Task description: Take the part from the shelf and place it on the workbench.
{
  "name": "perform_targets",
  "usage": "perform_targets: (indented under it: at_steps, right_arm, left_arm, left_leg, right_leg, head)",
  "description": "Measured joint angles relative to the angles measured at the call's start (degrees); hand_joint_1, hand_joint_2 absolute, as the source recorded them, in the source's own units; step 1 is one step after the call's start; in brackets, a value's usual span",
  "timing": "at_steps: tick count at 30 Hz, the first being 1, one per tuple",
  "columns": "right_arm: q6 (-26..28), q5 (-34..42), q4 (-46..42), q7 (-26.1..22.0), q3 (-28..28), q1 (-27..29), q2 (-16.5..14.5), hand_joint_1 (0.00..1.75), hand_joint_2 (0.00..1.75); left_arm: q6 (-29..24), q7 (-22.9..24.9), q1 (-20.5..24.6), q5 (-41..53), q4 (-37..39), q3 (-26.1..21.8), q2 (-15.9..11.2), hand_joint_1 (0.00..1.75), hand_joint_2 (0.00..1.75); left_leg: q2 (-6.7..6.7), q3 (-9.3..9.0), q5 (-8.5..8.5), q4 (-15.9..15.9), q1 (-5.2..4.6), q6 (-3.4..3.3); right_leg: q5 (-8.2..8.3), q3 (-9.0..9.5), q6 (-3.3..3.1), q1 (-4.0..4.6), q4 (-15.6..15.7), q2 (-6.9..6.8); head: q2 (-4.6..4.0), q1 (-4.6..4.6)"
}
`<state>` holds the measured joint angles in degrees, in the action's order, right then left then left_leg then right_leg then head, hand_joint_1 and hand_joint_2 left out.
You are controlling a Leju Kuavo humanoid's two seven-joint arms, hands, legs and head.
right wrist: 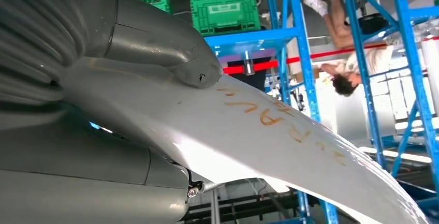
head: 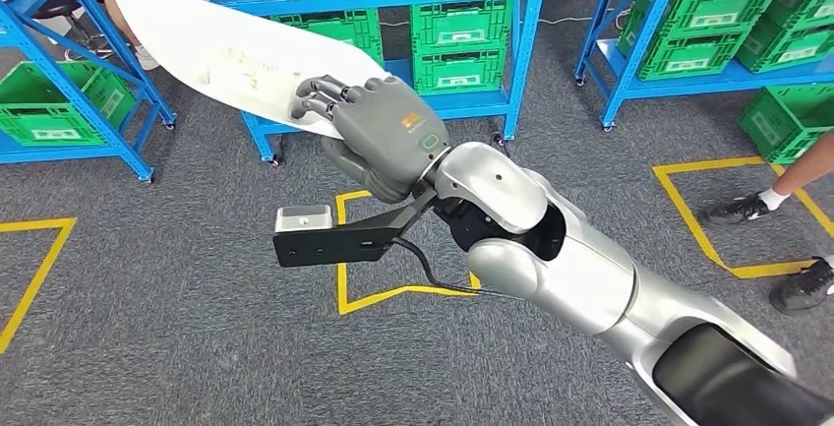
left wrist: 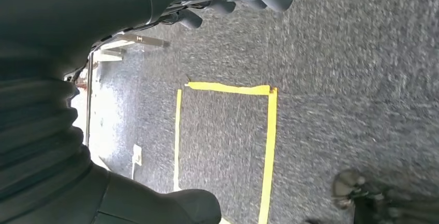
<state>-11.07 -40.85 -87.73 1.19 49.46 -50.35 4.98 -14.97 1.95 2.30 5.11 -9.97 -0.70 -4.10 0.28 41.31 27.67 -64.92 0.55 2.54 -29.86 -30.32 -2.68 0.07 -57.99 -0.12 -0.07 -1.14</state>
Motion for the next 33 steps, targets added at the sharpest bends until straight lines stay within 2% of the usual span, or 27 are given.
perform_targets:
  at_steps: [1,2,3,4,5,6,7,8,9,10,12,13,14,17,18,19,20,21,23,25,27,29,31,33]
  right_arm:
    - [-0.03,0.03,0.04,0.0,0.0,0.01,0.0,1.75,1.75]
    - [-0.09,0.05,0.12,0.01,0.0,0.02,0.0,1.75,1.75]
    - [-0.18,0.08,0.21,0.01,0.0,0.03,0.01,1.75,1.75]
    - [-0.31,0.13,0.29,0.01,0.0,0.03,0.01,1.75,1.75]
    - [-0.51,0.21,0.35,-0.01,0.0,0.0,0.02,1.75,1.75]
    - [-0.76,0.36,0.38,-0.06,0.0,-0.08,0.02,1.75,1.75]
    - [-1.0,0.53,0.4,-0.13,0.0,-0.21,0.02,1.75,1.75]
    - [-1.21,0.72,0.43,-0.21,0.0,-0.37,0.04,1.75,1.75]
    - [-1.34,0.9,0.47,-0.3,0.0,-0.51,0.05,1.75,1.75]
    - [-1.42,1.02,0.51,-0.39,0.0,-0.6,0.08,1.75,1.75]
    - [-1.48,1.15,0.57,-0.52,0.0,-0.7,0.09,1.75,1.75]
    - [-1.49,1.15,0.58,-0.55,0.0,-0.76,0.1,1.75,1.75]
    - [-1.48,1.16,0.6,-0.56,0.0,-0.82,0.1,1.75,1.75]
    - [-1.51,1.16,0.73,-0.56,0.0,-0.66,0.13,1.75,1.75]
    - [-1.55,1.15,0.79,-0.54,0.0,-0.57,0.14,1.75,1.75]
    - [-1.59,1.14,0.83,-0.51,0.0,-0.53,0.16,1.75,1.75]
    - [-1.66,1.13,0.84,-0.47,0.0,-0.52,0.17,1.75,1.75]
    - [-1.73,1.12,0.84,-0.42,0.0,-0.53,0.17,1.75,1.75]
    - [-1.92,1.12,0.83,-0.35,0.0,-0.56,0.17,1.75,1.75]
    - [-2.03,1.11,0.83,-0.3,0.0,-0.57,0.17,1.75,1.75]
    - [-2.07,1.1,0.82,-0.24,0.0,-0.61,0.16,1.75,1.75]
    - [-2.09,1.07,0.81,-0.23,0.0,-0.66,0.12,1.75,1.75]
    - [-2.15,0.98,0.81,-0.26,0.0,-0.59,0.1,1.75,1.75]
    - [-2.22,0.92,0.81,-0.3,0.0,-0.38,0.14,1.75,1.75]
  left_arm:
    - [-0.01,-0.04,-0.01,0.0,0.0,0.0,-0.03,0.0,1.75]
    - [-0.01,-0.07,-0.02,0.0,0.0,0.0,-0.04,0.0,1.75]
    - [-0.01,-0.08,-0.03,0.01,0.0,0.0,-0.03,0.0,1.75]
    - [-0.01,-0.08,-0.04,0.02,0.0,0.0,-0.01,0.0,1.75]
    - [0.0,-0.09,-0.06,0.05,0.0,0.0,-0.01,0.0,1.75]
    - [0.0,-0.14,-0.06,0.1,0.0,0.0,-0.03,0.0,1.75]
    - [0.0,-0.2,0.01,0.15,0.0,0.0,-0.08,0.0,1.75]
    - [0.0,-0.26,0.12,0.2,0.0,0.0,-0.13,0.0,1.75]
    - [0.0,-0.33,0.27,0.24,0.0,0.0,-0.17,0.0,1.75]
    - [0.0,-0.36,0.39,0.27,0.0,0.0,-0.2,0.0,1.75]
    - [0.0,-0.4,0.46,0.31,0.0,0.0,-0.22,0.0,1.75]
    - [0.0,-0.4,0.41,0.32,0.01,0.0,-0.22,0.0,1.75]
    - [0.0,-0.38,0.36,0.33,0.01,0.0,-0.22,0.0,1.75]
    - [0.0,-0.32,0.29,0.34,0.03,0.0,-0.2,0.0,1.75]
    - [-0.01,-0.29,0.26,0.34,0.04,-0.01,-0.19,0.0,1.75]
    - [-0.01,-0.27,0.2,0.34,0.05,-0.01,-0.18,0.0,1.75]
    - [-0.01,-0.25,0.14,0.33,0.06,-0.02,-0.17,0.0,1.75]
    - [-0.01,-0.24,0.1,0.33,0.07,-0.02,-0.15,0.0,1.75]
    - [0.0,-0.24,0.11,0.33,0.06,-0.02,-0.09,0.0,1.75]
    - [-0.01,-0.24,0.05,0.33,0.06,-0.03,-0.08,0.0,1.75]
    - [-0.01,-0.25,-0.22,0.33,0.08,-0.04,-0.07,0.0,1.75]
    - [0.0,-0.3,-0.36,0.33,0.08,-0.04,0.0,0.0,1.75]
    - [0.0,-0.36,-0.27,0.34,0.07,-0.04,0.02,0.0,1.75]
    - [0.0,-0.42,-0.21,0.35,0.07,-0.04,0.03,0.0,1.75]
  left_leg:
    - [-0.01,1.16,2.22,-3.75,0.0,0.19]
    - [-0.01,2.06,3.67,-7.17,0.01,0.3]
    - [-0.01,2.25,4.04,-9.14,0.0,0.31]
    - [-0.01,1.4,3.46,-9.02,0.0,0.22]
    - [0.01,-0.61,2.23,-6.68,-0.02,0.03]
    - [0.43,-3.47,1.02,-2.65,-0.12,-0.29]
    - [1.06,-6.35,0.34,1.53,-0.41,-0.66]
    - [1.61,-8.39,-0.06,4.74,-0.72,-1.1]
    - [2.03,-9.48,-0.01,6.65,-1.02,-1.53]
    - [1.93,-9.62,0.09,7.17,-1.25,-1.88]
    - [1.03,-9.31,-0.37,7.6,-1.01,-2.57]
    - [0.62,-9.2,-0.69,7.82,-0.83,-2.92]
    - [0.27,-9.06,-1.01,8.03,-0.64,-3.26]
    - [-0.94,-8.08,-1.57,7.78,-0.55,-3.68]
    - [-1.5,-7.69,-1.69,7.54,-0.54,-3.63]
    - [-2.09,-7.33,-1.79,7.25,-0.53,-3.53]
    - [-2.71,-7.02,-1.86,6.94,-0.51,-3.43]
    - [-3.31,-6.75,-1.9,6.6,-0.48,-3.31]
    - [-4.39,-6.1,-2.06,6.0,-0.49,-2.85]
    - [-5.28,-5.48,-2.45,5.86,-0.4,-2.07]
    - [-5.76,-5.09,-2.82,6.01,-0.23,-1.31]
    - [-4.11,-4.01,-1.54,4.14,-0.26,-0.7]
    - [-1.71,-1.35,1.96,-1.88,-0.23,-0.14]
    - [-0.89,1.3,4.78,-8.36,-0.03,0.31]
  right_leg:
    - [0.38,-0.45,-0.13,0.05,-0.02,0.0]
    - [0.74,-0.91,-0.18,0.12,-0.04,0.0]
    - [1.08,-1.34,-0.18,0.19,-0.06,0.0]
    - [1.37,-1.7,-0.15,0.25,-0.08,0.0]
    - [1.61,-1.98,-0.08,0.3,-0.09,-0.06]
    - [1.78,-2.14,-0.01,0.34,-0.1,-0.23]
    - [1.92,-2.25,0.12,0.45,-0.12,-0.42]
    - [2.05,-2.32,0.32,0.53,-0.13,-0.71]
    - [2.16,-2.36,0.54,0.59,-0.15,-1.04]
    - [2.29,-2.41,0.82,0.62,-0.12,-1.38]
    - [2.13,-2.49,1.45,0.61,-0.32,-1.88]
    - [1.41,-2.84,1.8,0.59,-1.16,-1.64]
    - [0.03,-3.7,2.15,0.53,-3.14,-1.19]
    - [-5.33,-8.53,2.84,0.17,-13.85,-0.19]
    - [-5.84,-9.49,2.94,0.07,-16.01,-0.15]
    - [-5.26,-9.38,2.98,-0.02,-16.03,-0.08]
    - [-3.77,-8.13,2.95,-0.11,-13.81,0.11]
    - [-1.87,-6.08,2.84,-0.21,-10.05,0.65]
    - [0.26,-2.78,2.53,-0.34,-3.53,2.41]
    - [0.48,-2.16,2.06,-0.2,-1.62,3.01]
    - [1.02,-2.25,1.31,-0.11,-1.27,1.92]
    - [1.53,-2.18,0.55,-0.25,-0.76,0.73]
    - [1.75,-2.31,0.21,-0.27,-0.59,-0.52]
    - [1.79,-2.52,0.16,-0.23,-0.64,-1.78]
  head:
    - [0.0,-0.03]
    - [0.0,-0.03]
    - [0.0,-0.02]
    - [0.0,-0.02]
    - [0.0,-0.02]
    - [0.0,-0.02]
    - [0.0,-0.02]
    - [0.0,-0.01]
    - [0.0,-0.03]
    - [0.0,-0.02]
    - [0.0,-0.08]
    - [0.0,-0.04]
    - [0.0,-0.03]
    - [0.0,0.04]
    - [0.0,0.03]
    - [0.0,0.03]
    - [0.0,0.03]
    - [0.0,0.03]
    - [0.0,0.02]
    - [0.0,-0.02]
    - [0.0,-0.01]
    - [0.0,-0.16]
    - [0.0,-0.34]
    - [0.0,-0.36]
